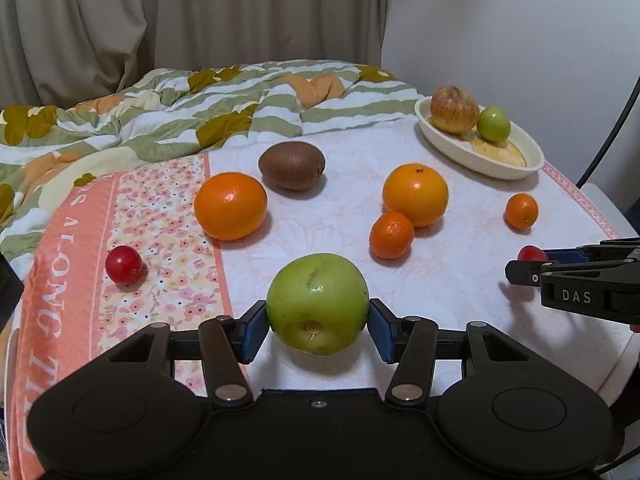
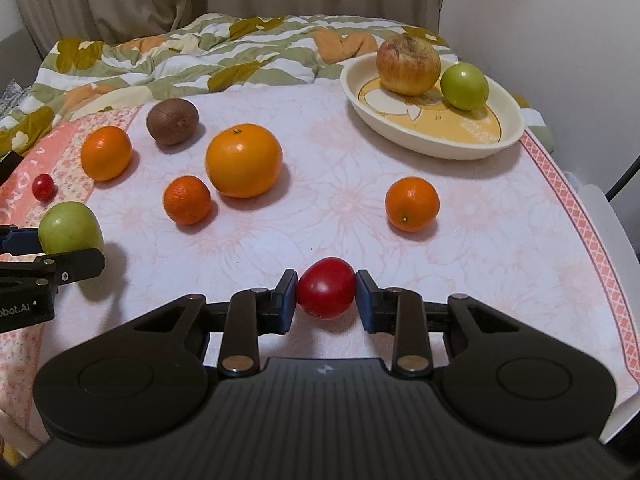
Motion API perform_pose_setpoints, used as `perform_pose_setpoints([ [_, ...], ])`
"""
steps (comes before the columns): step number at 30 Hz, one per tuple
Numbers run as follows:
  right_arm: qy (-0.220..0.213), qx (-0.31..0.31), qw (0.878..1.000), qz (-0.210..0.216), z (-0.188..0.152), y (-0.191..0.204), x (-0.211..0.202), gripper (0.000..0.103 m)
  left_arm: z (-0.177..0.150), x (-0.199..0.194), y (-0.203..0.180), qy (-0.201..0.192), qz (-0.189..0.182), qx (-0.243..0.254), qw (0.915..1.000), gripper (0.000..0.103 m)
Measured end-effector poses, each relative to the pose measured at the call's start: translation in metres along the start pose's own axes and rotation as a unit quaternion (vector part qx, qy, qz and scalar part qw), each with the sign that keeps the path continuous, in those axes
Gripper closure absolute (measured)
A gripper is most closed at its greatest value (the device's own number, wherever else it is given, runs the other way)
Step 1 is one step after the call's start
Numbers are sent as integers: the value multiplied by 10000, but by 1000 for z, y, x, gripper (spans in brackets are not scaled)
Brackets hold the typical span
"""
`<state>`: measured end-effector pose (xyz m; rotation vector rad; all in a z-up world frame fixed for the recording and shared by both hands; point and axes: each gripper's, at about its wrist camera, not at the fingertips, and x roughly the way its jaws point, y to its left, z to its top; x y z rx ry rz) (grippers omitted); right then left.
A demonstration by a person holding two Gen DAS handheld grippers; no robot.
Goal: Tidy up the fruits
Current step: 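Grasp the second green apple with the left tool while the right tool grasps a red tomato, then carry the green apple and red tomato to the bowl with both tools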
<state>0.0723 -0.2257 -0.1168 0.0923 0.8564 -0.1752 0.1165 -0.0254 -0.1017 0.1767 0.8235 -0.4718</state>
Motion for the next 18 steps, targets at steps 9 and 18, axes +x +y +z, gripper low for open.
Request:
perform_pose_setpoints([
  [9,-165,74,9996,224,10,-11,-45,57,15,-31,-18,-228,-83,-26,9997,46],
  [18,-336,209,9984,399,30,-55,-79,57,40,-56,-63,-531,-36,44,9986,46],
])
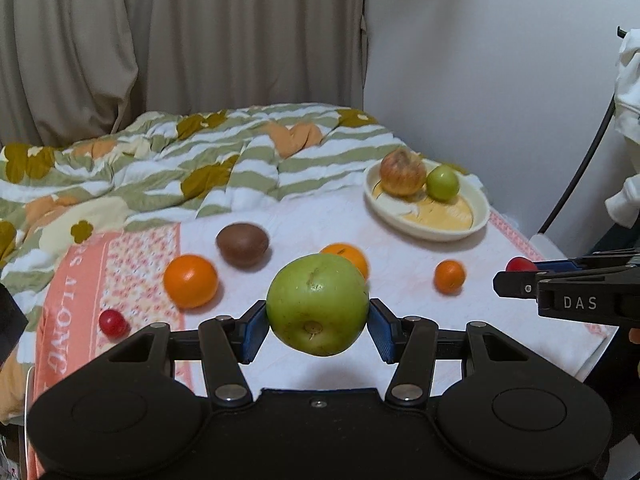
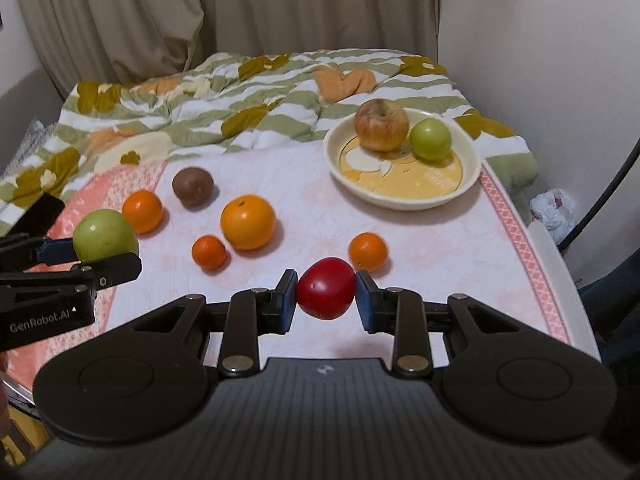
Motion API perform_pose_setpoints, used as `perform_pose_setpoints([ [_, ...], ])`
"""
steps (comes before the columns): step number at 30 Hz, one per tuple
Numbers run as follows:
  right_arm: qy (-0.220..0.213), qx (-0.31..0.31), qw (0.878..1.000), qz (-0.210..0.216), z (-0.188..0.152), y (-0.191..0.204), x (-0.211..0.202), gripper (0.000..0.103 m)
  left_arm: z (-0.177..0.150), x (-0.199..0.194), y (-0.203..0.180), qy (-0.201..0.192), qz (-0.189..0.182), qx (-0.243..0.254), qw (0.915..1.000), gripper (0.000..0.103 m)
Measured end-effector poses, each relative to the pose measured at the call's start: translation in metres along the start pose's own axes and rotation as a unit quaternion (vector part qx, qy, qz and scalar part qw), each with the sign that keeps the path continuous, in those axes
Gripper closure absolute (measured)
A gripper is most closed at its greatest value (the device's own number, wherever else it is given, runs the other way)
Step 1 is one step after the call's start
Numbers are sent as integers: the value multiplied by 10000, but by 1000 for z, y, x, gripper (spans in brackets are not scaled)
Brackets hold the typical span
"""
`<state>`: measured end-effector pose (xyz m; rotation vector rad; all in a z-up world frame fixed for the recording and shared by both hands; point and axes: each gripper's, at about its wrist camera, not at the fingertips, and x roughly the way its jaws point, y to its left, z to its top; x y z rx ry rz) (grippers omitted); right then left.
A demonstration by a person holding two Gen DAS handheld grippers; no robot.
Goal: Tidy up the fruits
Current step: 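Carry the green apple and red tomato to the bowl with both tools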
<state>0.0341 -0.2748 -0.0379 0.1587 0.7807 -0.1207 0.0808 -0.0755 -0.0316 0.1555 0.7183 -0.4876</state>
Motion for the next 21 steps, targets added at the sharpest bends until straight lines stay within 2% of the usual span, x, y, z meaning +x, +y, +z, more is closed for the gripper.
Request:
perform_pose_setpoints([
  [9,-49,-283,9993,257,28,-67,-4,57,34,6,-57,-201,307,-339,9988,46],
  [21,-73,-626,9967,513,78,-153,31,57,77,66,-126,-160,552,-522,9970,46],
])
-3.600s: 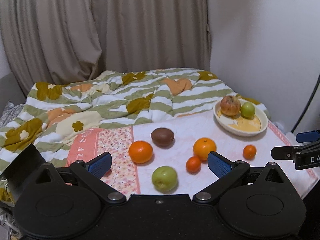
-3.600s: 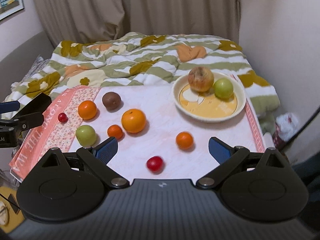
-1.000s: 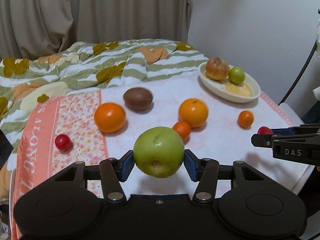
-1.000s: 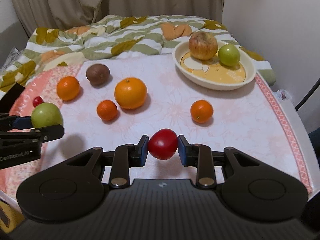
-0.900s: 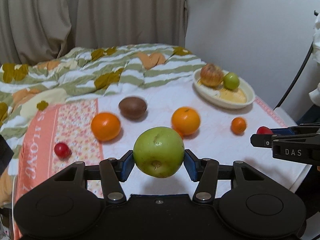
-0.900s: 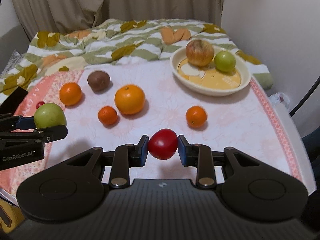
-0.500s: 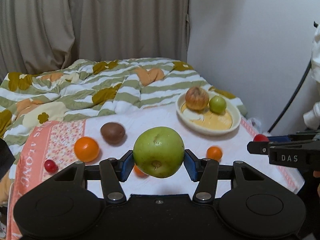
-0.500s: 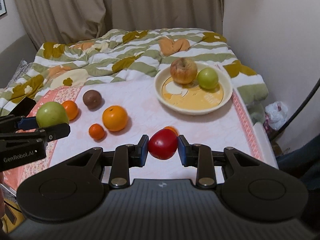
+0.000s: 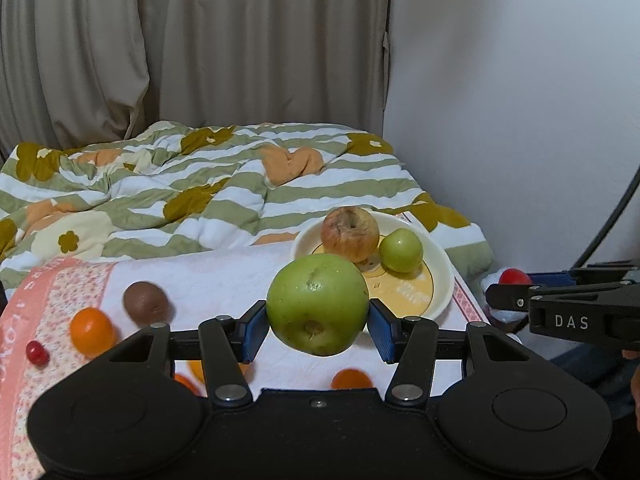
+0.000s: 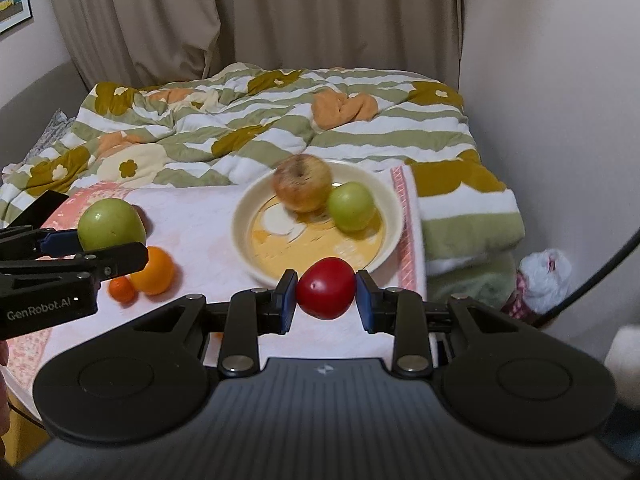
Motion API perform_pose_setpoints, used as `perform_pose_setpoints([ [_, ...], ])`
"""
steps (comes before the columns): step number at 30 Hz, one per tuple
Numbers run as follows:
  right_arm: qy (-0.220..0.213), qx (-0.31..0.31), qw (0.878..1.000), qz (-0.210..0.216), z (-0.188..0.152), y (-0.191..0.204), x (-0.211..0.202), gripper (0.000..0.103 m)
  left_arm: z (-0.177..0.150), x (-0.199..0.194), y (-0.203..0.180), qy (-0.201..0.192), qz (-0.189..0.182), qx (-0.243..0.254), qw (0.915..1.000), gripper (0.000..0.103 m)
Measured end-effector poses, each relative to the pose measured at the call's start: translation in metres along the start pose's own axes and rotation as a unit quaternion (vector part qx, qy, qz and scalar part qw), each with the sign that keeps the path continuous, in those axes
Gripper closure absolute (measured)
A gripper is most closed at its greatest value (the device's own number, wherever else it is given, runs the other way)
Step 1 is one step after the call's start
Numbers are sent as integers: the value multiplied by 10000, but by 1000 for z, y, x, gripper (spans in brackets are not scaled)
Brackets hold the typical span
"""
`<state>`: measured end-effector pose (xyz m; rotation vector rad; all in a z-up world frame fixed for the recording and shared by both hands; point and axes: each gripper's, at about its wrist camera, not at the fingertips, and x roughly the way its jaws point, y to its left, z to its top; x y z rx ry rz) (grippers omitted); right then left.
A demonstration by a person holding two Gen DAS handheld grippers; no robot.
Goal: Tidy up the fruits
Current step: 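Carry the green apple and red tomato to the bowl with both tools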
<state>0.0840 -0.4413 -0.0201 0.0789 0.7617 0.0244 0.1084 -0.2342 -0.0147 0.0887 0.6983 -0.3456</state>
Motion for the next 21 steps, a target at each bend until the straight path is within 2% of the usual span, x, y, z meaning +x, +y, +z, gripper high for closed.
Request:
perform_pose_setpoints([
  [9,94,124,9999,18,16,-38,41,57,14,65,-24,398,-5,185,9990,46],
  [15,182,242,9995,12,19,-48,65,57,17,115,-36,686,-67,475,9965,46],
  [21,273,300,9991,-98,21,-57,81,57,16,146,-40,979,-153,622,9931,46],
])
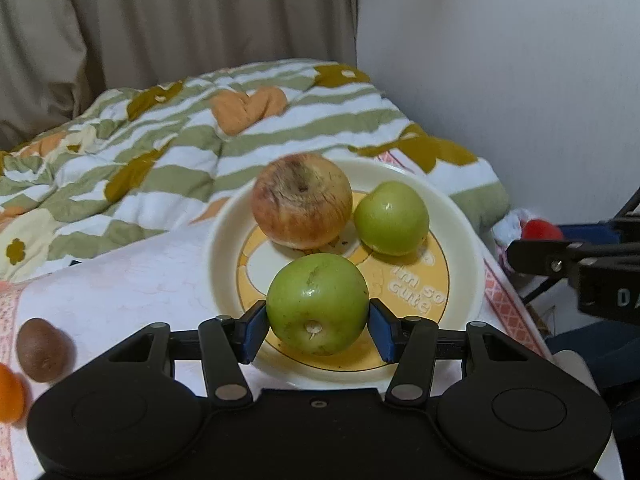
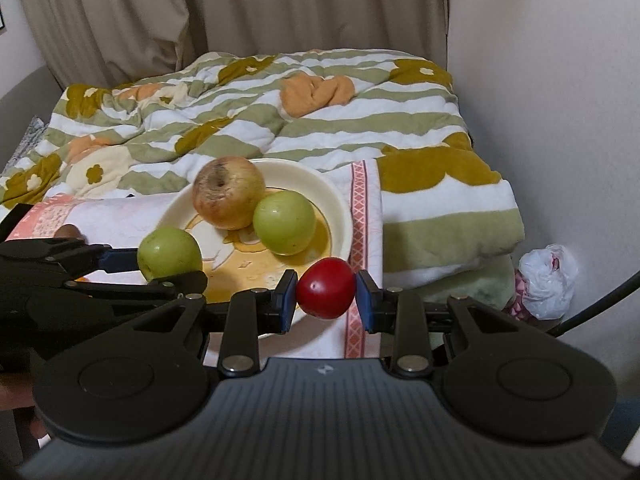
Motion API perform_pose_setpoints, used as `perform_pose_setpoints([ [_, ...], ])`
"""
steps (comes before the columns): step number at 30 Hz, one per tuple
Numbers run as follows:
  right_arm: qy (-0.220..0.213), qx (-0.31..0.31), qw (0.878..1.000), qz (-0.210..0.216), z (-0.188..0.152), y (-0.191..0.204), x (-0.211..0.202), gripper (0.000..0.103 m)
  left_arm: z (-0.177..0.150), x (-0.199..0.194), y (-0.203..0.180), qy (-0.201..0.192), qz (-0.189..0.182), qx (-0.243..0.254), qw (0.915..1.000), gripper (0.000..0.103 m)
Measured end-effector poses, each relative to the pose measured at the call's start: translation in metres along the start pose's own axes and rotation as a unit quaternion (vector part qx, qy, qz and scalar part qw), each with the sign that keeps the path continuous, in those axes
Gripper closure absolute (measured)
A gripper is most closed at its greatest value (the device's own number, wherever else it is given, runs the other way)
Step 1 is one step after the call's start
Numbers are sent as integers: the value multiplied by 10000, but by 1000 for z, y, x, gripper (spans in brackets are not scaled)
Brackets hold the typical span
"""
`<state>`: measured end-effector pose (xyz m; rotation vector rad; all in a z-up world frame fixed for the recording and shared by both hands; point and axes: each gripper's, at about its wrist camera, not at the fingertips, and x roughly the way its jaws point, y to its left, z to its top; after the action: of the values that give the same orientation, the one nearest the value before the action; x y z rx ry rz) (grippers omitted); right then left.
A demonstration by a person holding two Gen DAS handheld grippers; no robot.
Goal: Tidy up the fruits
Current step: 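Carry the green apple and red tomato to the bowl with both tools, then open both tools to drop the green apple and tomato into the bowl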
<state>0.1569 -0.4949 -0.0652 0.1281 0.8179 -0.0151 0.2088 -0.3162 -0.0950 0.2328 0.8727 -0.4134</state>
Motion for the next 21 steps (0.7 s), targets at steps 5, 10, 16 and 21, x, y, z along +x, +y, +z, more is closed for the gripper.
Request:
perform_pose_setpoints([
  [5,83,53,9999,-83,2,-3,9,57,0,13,-4,145,-67,170,9997,45],
  [10,109,106,9998,-135,6,-6,12,57,2,8,-10,-20,-27,388,9992,7],
  [16,88,84,9998,-149,11,-5,10,57,2,-15,-3,-233,-100,428,9988,2],
  [21,100,-3,9999,-92,15,1,12,57,-2,-27,6,-199,-37,330,9993,2],
])
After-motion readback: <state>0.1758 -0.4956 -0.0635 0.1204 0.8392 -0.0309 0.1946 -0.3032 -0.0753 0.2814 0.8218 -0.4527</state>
